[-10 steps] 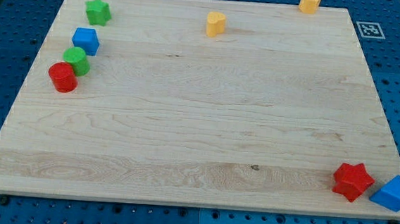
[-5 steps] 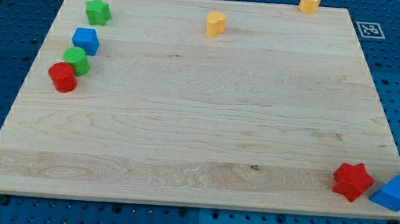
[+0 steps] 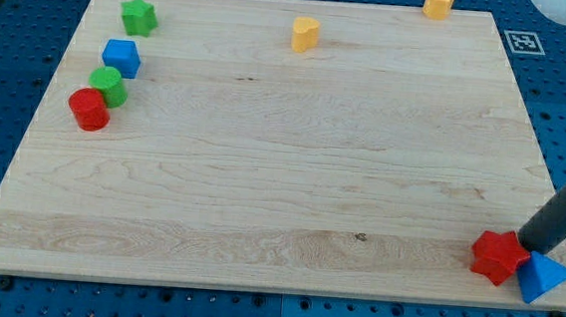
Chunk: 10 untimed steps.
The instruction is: Push the blue cube into the red star
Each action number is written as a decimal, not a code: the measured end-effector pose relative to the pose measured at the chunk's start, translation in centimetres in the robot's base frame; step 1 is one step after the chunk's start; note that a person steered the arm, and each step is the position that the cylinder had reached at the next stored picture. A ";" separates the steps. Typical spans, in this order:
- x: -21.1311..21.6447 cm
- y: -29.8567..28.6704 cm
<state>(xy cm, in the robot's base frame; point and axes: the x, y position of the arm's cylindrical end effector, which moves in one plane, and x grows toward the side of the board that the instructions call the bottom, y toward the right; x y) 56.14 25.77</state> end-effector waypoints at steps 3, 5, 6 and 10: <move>-1.5 8.8; 3.3 8.7; 5.5 8.0; 5.6 3.3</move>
<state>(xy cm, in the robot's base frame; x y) 61.79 29.02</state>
